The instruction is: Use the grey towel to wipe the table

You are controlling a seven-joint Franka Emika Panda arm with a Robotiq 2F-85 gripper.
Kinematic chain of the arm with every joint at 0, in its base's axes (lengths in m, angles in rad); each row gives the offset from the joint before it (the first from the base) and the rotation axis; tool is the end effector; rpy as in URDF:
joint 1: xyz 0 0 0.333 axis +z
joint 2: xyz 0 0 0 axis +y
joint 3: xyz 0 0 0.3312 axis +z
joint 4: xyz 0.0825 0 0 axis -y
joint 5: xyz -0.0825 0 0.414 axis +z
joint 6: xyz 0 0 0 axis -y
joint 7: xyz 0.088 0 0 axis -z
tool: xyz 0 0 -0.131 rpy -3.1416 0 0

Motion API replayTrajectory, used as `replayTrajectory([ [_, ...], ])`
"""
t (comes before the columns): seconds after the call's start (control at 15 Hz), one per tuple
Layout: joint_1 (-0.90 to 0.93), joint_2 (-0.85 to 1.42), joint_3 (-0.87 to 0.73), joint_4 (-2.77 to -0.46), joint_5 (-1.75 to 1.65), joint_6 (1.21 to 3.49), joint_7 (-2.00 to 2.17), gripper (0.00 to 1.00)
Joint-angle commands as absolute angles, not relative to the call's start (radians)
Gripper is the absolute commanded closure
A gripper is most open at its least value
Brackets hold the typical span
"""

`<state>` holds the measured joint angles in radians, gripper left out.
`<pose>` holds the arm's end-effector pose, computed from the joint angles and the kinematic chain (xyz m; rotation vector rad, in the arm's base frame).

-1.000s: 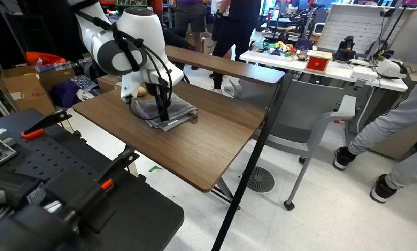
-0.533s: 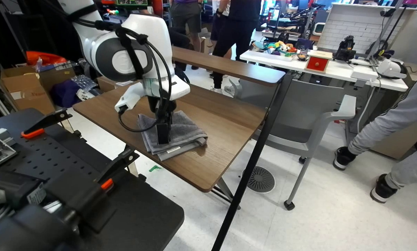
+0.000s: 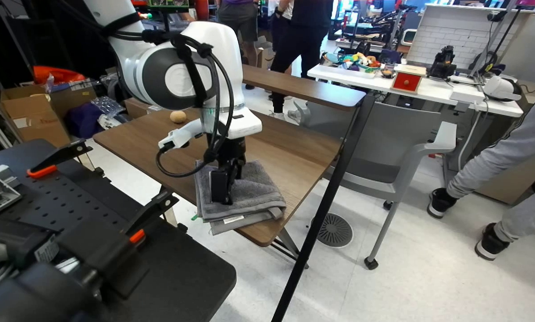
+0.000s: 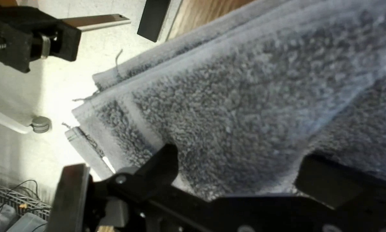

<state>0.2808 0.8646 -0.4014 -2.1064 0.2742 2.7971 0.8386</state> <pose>0.5365 -0.1119 -0.0120 2.4658 -1.5274 0.0141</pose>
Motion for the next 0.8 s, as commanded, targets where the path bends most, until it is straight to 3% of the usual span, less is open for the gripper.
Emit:
replayTrajectory([
  [0.0, 0.244, 0.889, -0.361, -2.084, 0.224, 2.796, 0.859, 0.0],
  [0.73, 0.122, 0.875, 0.154, -2.068, 0.297, 2.935, 0.577, 0.0],
])
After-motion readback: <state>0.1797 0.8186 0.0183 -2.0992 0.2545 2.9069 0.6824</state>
